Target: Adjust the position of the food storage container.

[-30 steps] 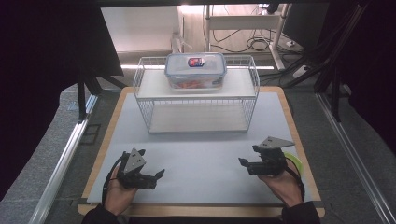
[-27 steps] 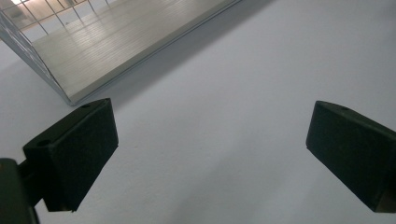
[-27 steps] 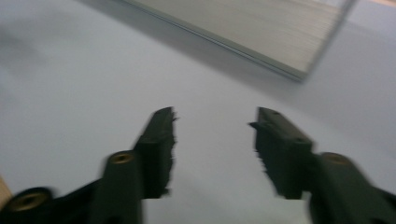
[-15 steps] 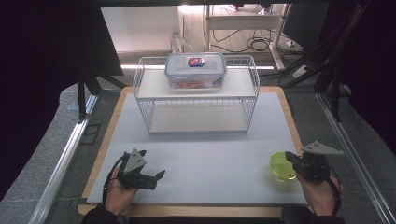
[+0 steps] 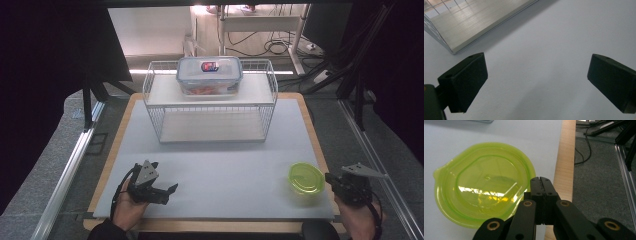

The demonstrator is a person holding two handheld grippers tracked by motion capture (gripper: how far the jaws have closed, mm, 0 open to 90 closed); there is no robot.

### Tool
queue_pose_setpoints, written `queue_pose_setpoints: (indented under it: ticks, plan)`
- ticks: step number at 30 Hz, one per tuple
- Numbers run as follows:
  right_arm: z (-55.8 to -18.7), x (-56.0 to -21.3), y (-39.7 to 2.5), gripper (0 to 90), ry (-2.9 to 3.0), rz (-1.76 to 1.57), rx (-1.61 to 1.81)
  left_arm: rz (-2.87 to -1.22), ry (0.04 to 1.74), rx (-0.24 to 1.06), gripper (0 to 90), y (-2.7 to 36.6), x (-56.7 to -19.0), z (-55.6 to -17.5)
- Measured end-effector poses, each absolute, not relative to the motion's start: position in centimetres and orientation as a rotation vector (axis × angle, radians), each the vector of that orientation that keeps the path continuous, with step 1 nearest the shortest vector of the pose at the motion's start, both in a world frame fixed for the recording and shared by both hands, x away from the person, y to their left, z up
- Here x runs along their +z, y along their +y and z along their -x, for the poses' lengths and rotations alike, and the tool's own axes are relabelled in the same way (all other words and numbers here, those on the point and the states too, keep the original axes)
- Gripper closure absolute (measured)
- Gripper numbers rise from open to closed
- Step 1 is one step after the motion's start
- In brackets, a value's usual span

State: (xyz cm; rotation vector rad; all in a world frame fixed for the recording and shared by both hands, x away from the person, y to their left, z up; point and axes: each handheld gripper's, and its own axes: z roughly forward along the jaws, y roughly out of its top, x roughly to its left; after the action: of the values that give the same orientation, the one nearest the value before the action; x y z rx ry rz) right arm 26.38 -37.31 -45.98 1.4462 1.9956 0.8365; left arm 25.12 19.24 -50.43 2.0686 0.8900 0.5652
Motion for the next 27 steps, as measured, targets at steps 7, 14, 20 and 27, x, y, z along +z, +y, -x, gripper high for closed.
queue_pose_setpoints:
  ticks: [7, 14, 20, 27]
  plan:
    - [-26.5, -46.7, -37.5, 90.0, 2.010, -1.472, 0.823, -2.072, 0.890, 0.563, 2.8, 19.2, -50.5, -25.1]
    - [-26.7, -46.9, -37.0, 90.0, 2.033, -1.476, 0.857, -2.083, 0.887, 0.562, 2.8, 19.1, -50.5, -25.1]
    - [-27.2, -47.3, -35.8, 90.0, 2.074, -1.447, 0.869, -2.092, 0.883, 0.563, 2.9, 19.1, -50.5, -25.2]
    - [-28.0, -47.7, -34.1, 90.0, 2.123, -1.421, 0.887, -2.090, 0.885, 0.559, 3.0, 19.1, -50.5, -25.2]
